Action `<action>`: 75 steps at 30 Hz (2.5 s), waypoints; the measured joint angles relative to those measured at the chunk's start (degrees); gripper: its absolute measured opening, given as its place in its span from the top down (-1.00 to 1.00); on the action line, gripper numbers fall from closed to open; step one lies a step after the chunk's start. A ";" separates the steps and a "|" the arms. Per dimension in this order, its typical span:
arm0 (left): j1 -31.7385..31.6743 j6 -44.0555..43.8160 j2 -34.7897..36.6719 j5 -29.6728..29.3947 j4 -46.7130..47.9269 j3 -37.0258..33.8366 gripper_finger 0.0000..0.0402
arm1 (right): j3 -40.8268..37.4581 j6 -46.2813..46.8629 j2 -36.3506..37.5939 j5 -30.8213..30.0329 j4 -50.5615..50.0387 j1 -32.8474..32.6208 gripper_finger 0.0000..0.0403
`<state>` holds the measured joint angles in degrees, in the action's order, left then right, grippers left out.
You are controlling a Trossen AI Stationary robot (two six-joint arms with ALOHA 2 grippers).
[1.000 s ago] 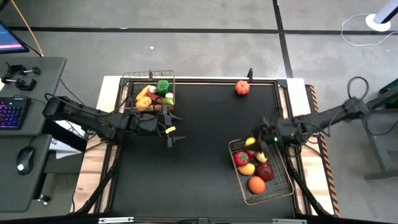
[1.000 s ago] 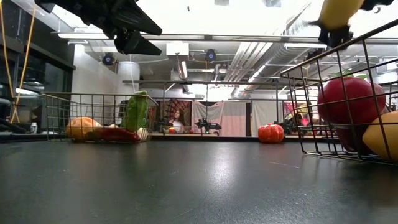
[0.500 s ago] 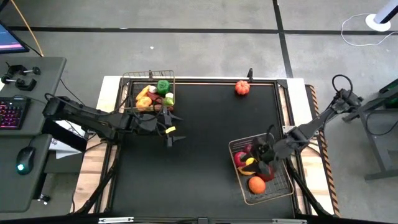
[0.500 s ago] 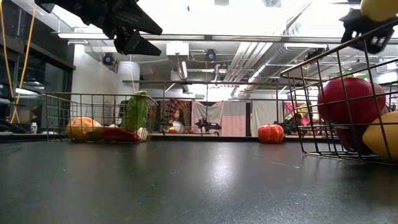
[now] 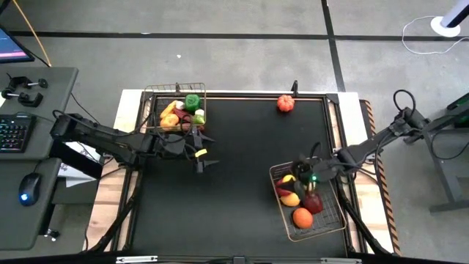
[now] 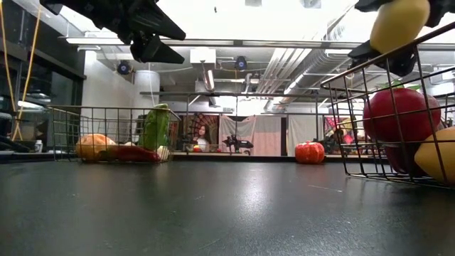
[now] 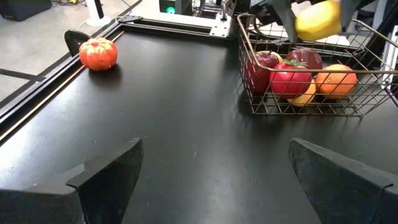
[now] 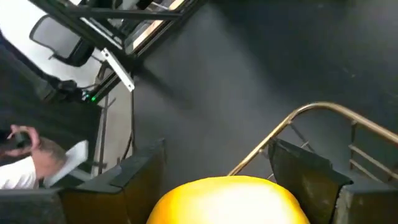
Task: Sort produce into baskets
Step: Put the yellow lemon into the bottom wire basket, then put the orange pumpkin into the top wire basket
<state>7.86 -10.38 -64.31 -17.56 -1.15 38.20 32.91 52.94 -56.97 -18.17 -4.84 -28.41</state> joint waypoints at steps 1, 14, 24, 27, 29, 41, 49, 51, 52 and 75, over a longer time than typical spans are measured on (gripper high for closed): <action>0.00 0.01 0.00 0.00 0.00 0.00 -0.95 | 0.00 -0.01 0.00 0.00 0.00 0.35 -0.32; 0.00 0.08 0.00 0.00 0.02 0.00 -0.95 | 0.02 0.78 0.02 -0.79 0.31 -1.85 -0.32; 0.00 0.08 0.00 0.00 0.02 0.00 -0.95 | 0.02 7.37 0.05 4.53 0.04 -3.52 -0.43; -0.02 0.06 0.00 -0.02 0.04 0.00 -0.95 | 0.02 12.34 0.07 4.51 -0.02 -3.51 -0.43; -0.01 0.06 0.00 -0.02 0.02 0.00 -0.95 | 0.02 13.23 0.07 4.48 0.00 -3.49 -0.43; -0.01 0.06 0.00 -0.02 0.02 0.00 -0.95 | 0.02 12.74 0.04 2.48 -0.11 -3.46 -0.43; -0.02 0.05 0.00 -0.01 0.00 0.00 -0.95 | 0.02 7.52 0.04 -0.96 -0.48 -3.46 -0.43; 0.00 0.05 0.00 -0.02 0.01 0.00 -0.95 | 0.02 7.70 0.04 -0.97 -0.52 -3.46 -0.43; -0.02 0.04 0.00 -0.02 0.00 0.00 -0.95 | 0.02 7.81 0.04 -0.96 -0.48 -3.46 -0.43; -0.02 0.06 0.00 -0.02 0.00 0.00 -0.95 | 0.02 -6.52 0.04 12.44 -3.65 0.69 -0.72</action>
<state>7.84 -10.33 -64.31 -17.58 -1.15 38.20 32.93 46.41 -56.93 -5.73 -8.49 -27.73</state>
